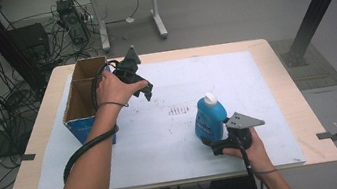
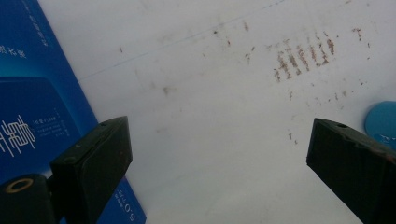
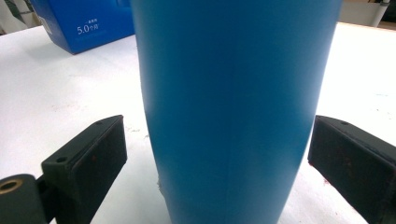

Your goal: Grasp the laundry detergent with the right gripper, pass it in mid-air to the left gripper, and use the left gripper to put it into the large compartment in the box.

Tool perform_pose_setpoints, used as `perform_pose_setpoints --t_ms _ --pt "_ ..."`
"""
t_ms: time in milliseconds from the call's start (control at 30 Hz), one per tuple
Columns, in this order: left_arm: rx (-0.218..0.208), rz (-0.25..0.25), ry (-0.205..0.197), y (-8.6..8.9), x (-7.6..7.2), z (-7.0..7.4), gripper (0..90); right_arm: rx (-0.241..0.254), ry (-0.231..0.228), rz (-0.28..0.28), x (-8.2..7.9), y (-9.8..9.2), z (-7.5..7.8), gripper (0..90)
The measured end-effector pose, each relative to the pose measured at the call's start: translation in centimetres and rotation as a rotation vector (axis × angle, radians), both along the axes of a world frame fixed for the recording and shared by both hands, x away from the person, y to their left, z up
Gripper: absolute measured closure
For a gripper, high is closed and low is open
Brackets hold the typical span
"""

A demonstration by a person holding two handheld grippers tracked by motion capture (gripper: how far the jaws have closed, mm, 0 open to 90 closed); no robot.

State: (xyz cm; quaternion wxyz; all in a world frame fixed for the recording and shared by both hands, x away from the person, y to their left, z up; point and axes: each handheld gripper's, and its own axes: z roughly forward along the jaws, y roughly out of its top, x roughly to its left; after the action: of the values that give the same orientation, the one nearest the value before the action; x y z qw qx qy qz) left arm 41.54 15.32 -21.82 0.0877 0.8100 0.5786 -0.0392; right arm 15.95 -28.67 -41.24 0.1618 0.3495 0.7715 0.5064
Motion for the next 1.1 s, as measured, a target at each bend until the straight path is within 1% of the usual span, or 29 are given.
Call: perform_pose_setpoints --t_ms 433,567,1100 --pt "0.004 0.006 0.007 -0.02 0.07 -0.07 7.1 0.005 0.002 -0.005 -0.04 -0.16 -0.10 4.4" --pt "0.004 0.006 0.000 0.05 -0.04 0.01 7.1 0.006 0.000 -0.004 -0.04 -0.12 -0.10 4.4" --pt "0.006 0.008 -0.002 0.06 -0.07 0.18 6.8 0.006 -0.004 -0.007 -0.13 -0.07 -0.02 4.4"
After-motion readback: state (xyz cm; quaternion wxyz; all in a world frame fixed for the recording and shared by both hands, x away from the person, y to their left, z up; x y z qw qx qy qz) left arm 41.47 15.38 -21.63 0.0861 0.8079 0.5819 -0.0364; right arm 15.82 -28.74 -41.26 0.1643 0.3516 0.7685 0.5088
